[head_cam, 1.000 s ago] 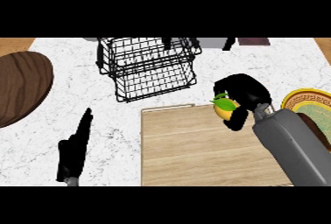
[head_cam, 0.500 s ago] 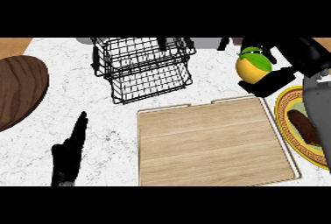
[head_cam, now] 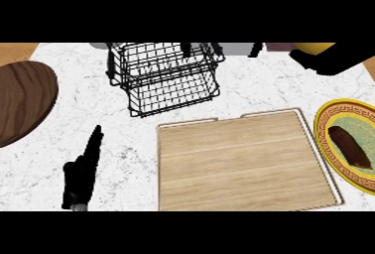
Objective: Pick the lemon from the tray and place it in the tiered basket
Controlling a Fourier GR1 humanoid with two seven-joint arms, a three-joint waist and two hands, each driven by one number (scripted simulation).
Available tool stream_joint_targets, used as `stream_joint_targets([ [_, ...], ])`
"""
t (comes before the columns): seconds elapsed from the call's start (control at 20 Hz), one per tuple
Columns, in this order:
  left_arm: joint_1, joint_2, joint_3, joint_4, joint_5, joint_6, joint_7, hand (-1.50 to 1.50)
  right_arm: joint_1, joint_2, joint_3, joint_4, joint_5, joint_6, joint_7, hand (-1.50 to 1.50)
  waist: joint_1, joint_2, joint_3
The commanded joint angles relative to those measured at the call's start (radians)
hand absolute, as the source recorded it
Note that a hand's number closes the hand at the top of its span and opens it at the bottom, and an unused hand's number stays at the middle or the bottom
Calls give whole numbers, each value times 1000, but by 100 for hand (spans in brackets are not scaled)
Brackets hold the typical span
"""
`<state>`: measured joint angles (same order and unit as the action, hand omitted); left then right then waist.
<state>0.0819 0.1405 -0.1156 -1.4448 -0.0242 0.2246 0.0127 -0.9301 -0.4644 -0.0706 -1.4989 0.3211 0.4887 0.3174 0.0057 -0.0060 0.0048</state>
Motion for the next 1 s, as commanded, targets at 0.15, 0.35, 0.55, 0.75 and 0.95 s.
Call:
stream_joint_targets([
  [0.15,-40,-34,3,102,-24,14,-7,0,-192,42,1,145,24,-12,72,150,5,8,-6],
  [0.35,-13,-9,21,34,6,-16,25,0,-304,128,38,258,89,-91,140,150,15,8,-6],
  [0.55,-12,-11,21,78,3,-34,-19,0,-368,152,42,396,121,-117,86,150,16,10,-6],
  [0.75,-29,-36,14,88,-17,-5,-11,0,-365,221,92,513,181,-195,-25,150,19,13,-6],
  [0.95,14,-38,-17,4,-24,-14,30,0,-411,263,108,652,221,-244,-110,150,32,16,-6],
])
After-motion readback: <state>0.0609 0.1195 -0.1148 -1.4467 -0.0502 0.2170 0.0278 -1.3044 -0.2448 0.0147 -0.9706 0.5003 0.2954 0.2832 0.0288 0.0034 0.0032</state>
